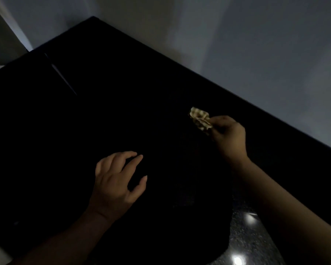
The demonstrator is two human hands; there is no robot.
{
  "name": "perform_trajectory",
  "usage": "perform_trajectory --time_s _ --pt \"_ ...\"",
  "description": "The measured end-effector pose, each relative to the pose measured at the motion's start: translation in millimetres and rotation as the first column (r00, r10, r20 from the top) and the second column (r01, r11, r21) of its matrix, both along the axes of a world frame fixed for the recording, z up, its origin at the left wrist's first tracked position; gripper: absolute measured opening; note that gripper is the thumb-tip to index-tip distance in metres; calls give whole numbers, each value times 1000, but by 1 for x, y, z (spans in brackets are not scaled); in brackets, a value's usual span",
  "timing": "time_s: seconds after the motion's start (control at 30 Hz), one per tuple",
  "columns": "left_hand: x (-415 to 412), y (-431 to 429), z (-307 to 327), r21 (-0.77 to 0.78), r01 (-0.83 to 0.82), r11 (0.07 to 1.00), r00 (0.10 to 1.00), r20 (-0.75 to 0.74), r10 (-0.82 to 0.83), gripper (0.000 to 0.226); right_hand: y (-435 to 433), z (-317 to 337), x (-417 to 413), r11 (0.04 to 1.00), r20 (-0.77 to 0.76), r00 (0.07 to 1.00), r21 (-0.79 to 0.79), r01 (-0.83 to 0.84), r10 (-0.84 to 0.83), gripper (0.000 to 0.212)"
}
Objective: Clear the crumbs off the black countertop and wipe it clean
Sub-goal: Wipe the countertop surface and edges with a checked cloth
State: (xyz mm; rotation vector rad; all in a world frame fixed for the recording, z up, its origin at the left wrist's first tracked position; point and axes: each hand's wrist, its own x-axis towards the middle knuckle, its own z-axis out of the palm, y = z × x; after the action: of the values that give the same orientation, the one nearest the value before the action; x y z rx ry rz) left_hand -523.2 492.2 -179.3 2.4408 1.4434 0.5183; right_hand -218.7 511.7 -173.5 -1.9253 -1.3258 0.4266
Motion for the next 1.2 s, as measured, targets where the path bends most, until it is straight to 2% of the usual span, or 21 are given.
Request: perform_trajectory --time_s 0.1,0.17,0.23,0.37,0.57,0.63,0.73,0.8,0.9,1.0,1.1,1.2 --pt "-1 0 1 -19 9 1000 1000 19 -9 50 15 5 10 976 16 980 96 194 -196 15" --pt "-1 1 1 -18 6 1000 1000 16 -6 50 26 7 14 944 17 948 101 314 -318 15" --pt "-1 1 0 -15 5 1000 1000 5 -5 50 25 1 5 957 1 959 56 285 -285 15" --pt "-1 1 2 -39 -3 999 1000 -25 2 51 -7 -8 -37 992 -7 996 89 86 -86 16" --pt "-3 -1 10 -95 22 995 997 -77 -29 54 -63 -7 -89 997 -195 977 27 -78 82 33" --pt "-4 -2 10 -94 24 995 996 -82 -32 54 -66 -1 -87 997 -228 972 51 -50 61 34" --pt "-3 -3 10 -84 22 996 998 -56 -27 53 -50 6 -61 986 -108 991 135 94 -80 22" --pt "-3 -2 9 -73 28 997 999 -39 -31 53 -43 5 -53 989 -46 991 68 133 -130 21" --pt "-4 -3 9 -67 29 997 999 -42 -32 53 -53 -2 -65 994 52 993 24 108 -109 24" --pt "-5 -2 8 -62 25 998 997 -68 -30 52 -69 -1 -90 999 23 999 28 45 -46 27" --pt "-4 -2 9 -62 16 998 996 -87 -22 52 -91 3 -115 997 -104 992 -9 -72 70 28" --pt "-4 -3 9 -54 17 998 996 -92 -22 53 -99 4 -108 998 -153 988 56 -28 37 25"
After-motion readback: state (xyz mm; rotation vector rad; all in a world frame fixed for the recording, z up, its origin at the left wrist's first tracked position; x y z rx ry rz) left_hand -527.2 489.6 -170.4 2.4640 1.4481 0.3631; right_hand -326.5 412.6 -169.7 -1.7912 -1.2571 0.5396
